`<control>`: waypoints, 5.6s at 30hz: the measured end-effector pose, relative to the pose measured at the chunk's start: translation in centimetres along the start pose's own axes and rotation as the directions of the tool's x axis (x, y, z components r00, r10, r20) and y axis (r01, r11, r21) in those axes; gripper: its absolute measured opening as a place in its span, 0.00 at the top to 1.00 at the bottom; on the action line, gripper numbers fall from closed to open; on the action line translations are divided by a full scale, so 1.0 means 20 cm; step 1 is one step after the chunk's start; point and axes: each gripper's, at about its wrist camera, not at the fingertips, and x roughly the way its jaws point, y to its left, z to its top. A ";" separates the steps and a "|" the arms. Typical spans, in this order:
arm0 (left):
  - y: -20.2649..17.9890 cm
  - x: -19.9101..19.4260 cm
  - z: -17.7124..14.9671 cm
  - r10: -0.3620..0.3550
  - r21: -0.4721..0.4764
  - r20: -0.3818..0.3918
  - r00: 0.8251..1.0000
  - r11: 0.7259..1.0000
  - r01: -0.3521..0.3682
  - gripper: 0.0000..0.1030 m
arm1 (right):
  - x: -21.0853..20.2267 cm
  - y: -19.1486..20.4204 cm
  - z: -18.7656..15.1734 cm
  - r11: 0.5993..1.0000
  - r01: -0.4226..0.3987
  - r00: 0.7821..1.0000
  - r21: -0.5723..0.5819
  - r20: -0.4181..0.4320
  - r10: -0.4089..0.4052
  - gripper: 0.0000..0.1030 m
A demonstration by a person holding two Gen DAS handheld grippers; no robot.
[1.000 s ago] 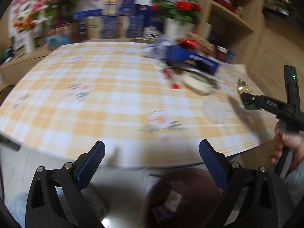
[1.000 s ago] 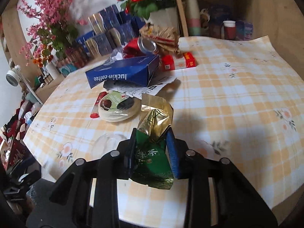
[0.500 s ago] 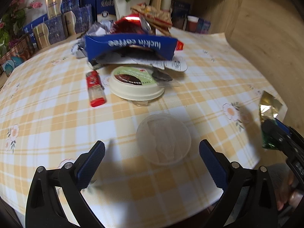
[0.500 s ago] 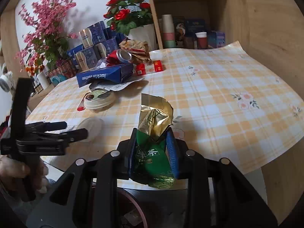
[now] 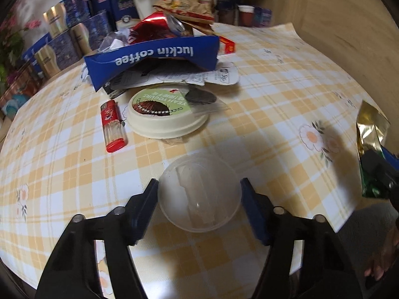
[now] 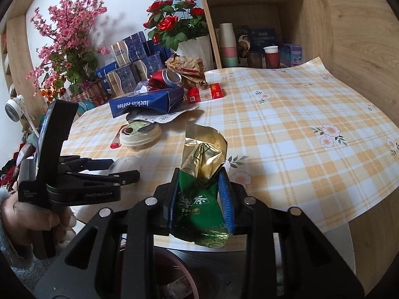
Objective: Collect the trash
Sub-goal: 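Grasp the clear plastic lid with the left tool while the right tool carries the tea packet to the bin, then open the left tool to drop the lid into the bin while the right tool drops the tea packet, then move both tools back over the table, the left tool toward the blue luckin coffee box, then grasp the blue luckin coffee box with the left tool and lift it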
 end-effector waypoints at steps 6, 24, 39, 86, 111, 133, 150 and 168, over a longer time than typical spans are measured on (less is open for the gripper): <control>0.06 -0.11 -0.06 -0.075 -0.013 -0.003 0.997 0.997 0.075 0.38 | -0.08 0.02 0.02 0.999 -0.028 1.000 0.018 0.014 0.028 0.69; 0.08 -0.49 -0.77 -0.274 -0.003 -0.035 0.961 0.962 0.274 0.38 | -0.18 0.22 -0.17 0.991 -0.129 0.989 -0.024 -0.070 0.127 0.69; 0.03 -0.18 -0.79 -0.259 -0.030 -0.189 0.947 0.966 0.258 0.31 | -0.14 0.22 -0.17 0.989 -0.143 0.986 -0.033 -0.091 0.140 0.69; 0.75 -0.79 -0.90 0.187 -0.360 0.235 0.954 0.928 -0.093 0.06 | 0.15 0.71 -0.59 0.840 -0.340 0.852 -0.422 -0.517 0.084 0.69; 0.74 -0.74 -0.90 0.186 -0.357 0.188 0.964 0.928 -0.110 0.06 | 0.09 0.53 -0.40 0.935 -0.181 0.936 -0.304 -0.345 0.069 0.06; 0.78 -0.42 -0.05 -0.301 -0.640 0.303 0.904 0.639 0.427 0.17 | 0.07 0.13 0.10 0.996 0.080 0.991 -0.037 -0.106 -0.084 0.06; 0.80 0.10 0.23 -0.332 -0.833 0.436 0.836 0.201 0.515 0.38 | 0.16 -0.06 0.19 0.996 0.094 0.990 0.009 -0.108 -0.093 0.06; 0.74 -0.14 0.39 -0.369 -0.632 0.439 0.819 0.521 0.573 0.80 | 0.16 -0.05 0.22 0.994 0.086 0.991 -0.072 -0.098 -0.093 0.06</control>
